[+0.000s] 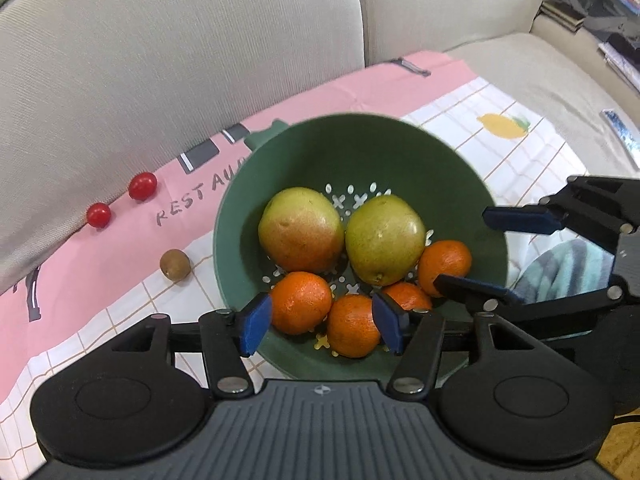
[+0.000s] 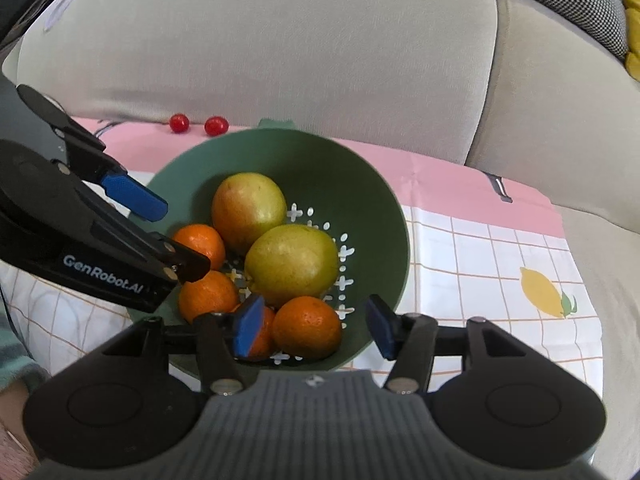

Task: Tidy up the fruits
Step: 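Move both open tools toward the small brown round fruits on the cloth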

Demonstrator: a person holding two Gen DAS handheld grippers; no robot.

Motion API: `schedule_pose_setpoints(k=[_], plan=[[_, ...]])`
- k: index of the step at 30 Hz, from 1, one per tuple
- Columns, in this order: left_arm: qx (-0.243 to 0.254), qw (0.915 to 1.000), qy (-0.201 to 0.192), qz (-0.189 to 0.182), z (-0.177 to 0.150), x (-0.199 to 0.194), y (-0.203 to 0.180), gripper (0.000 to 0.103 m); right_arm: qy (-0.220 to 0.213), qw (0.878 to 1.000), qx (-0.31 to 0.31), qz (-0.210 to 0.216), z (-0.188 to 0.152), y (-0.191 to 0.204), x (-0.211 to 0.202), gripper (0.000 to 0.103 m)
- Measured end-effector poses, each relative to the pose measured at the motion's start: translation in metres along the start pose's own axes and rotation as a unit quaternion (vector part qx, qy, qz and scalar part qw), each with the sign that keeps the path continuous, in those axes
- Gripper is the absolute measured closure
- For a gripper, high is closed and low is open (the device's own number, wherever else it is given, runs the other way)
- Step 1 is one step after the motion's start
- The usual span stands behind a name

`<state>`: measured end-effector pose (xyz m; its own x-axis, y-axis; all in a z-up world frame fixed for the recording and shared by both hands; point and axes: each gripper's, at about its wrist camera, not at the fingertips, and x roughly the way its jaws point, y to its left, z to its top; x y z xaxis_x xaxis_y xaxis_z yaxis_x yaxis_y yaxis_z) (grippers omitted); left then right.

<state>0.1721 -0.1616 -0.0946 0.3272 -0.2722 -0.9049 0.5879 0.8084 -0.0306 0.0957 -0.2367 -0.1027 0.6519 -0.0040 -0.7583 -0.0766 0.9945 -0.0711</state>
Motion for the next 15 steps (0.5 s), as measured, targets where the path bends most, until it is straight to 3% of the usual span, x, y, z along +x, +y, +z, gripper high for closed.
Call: schedule_pose_setpoints(k=[3, 7, 15], plan=[[-0.005, 0.9998, -0.018, -0.002, -0.002, -0.013, 0.002, 0.035, -0.008, 1.000, 0.011, 0.009, 0.002, 0.003, -0.007, 0.046], [-0.014, 0.9991, -0.039, 0.002, -0.007, -0.032, 0.009, 0.035, -0.016, 0.999, 0.025, 0.013, 0.003, 0.008, -0.016, 0.036], [-0.054, 0.9961, -0.068, 0.012, -0.024, -0.066, 0.038, 0.035, -0.024, 0.998, 0.041, 0.041, 0.006, 0.025, -0.030, 0.031]])
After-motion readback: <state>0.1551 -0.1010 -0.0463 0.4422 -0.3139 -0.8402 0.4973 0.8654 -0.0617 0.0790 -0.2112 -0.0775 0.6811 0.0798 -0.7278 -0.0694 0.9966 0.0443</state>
